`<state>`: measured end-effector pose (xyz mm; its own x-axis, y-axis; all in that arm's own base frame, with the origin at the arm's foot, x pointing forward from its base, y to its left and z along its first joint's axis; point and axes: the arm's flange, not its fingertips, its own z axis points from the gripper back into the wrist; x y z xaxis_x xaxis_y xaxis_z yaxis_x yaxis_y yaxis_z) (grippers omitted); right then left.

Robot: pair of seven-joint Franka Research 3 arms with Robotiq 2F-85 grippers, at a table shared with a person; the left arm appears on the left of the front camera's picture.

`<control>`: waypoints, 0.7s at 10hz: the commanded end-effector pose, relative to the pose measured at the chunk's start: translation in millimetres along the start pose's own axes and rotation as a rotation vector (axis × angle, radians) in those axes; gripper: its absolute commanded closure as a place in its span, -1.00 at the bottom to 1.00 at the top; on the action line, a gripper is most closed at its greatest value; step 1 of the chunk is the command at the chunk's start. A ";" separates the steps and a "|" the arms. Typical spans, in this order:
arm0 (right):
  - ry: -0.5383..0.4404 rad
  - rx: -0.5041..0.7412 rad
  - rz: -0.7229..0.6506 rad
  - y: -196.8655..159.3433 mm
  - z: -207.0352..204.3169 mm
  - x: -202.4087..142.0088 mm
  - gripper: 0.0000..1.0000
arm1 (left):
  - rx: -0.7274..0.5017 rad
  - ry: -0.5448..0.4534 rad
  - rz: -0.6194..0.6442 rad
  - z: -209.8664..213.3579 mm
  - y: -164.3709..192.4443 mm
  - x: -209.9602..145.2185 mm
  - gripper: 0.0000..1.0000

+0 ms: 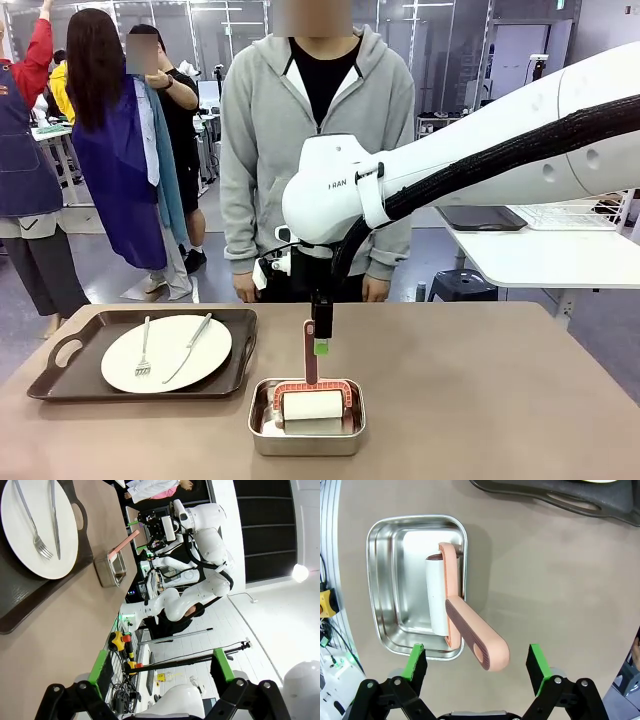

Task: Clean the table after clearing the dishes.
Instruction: When the right (or left) Handle tray is removed, use the right hand (or left hand) to clean the right (or left) side of the table with the Lint Roller.

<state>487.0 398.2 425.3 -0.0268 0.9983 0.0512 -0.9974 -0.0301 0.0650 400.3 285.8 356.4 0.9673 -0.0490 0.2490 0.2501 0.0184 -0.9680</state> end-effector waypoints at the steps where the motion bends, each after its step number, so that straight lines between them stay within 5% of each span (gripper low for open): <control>1: -0.001 0.007 0.002 2.3 0.3 1.1 -1.00 | -0.007 -0.009 -0.012 4.1 -2.0 -2.9 -1.00; 5: 0.000 0.000 0.000 0.0 0.1 0.1 -1.00 | -0.007 -0.009 -0.012 4.1 -2.0 -2.9 -1.00; 6: -0.107 -0.030 -0.294 -33.3 4.6 -40.0 -1.00 | -0.007 -0.009 -0.012 4.1 -2.0 -2.9 -1.00; 7: -0.269 0.074 -0.555 -57.8 1.9 -101.9 -1.00 | -0.007 -0.009 -0.012 4.1 -2.0 -2.9 -1.00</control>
<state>526.3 348.7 425.4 0.2285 0.9665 0.1170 -0.9694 0.2147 0.1189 400.2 286.0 356.4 0.9673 -0.0486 0.2488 0.2499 0.0185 -0.9681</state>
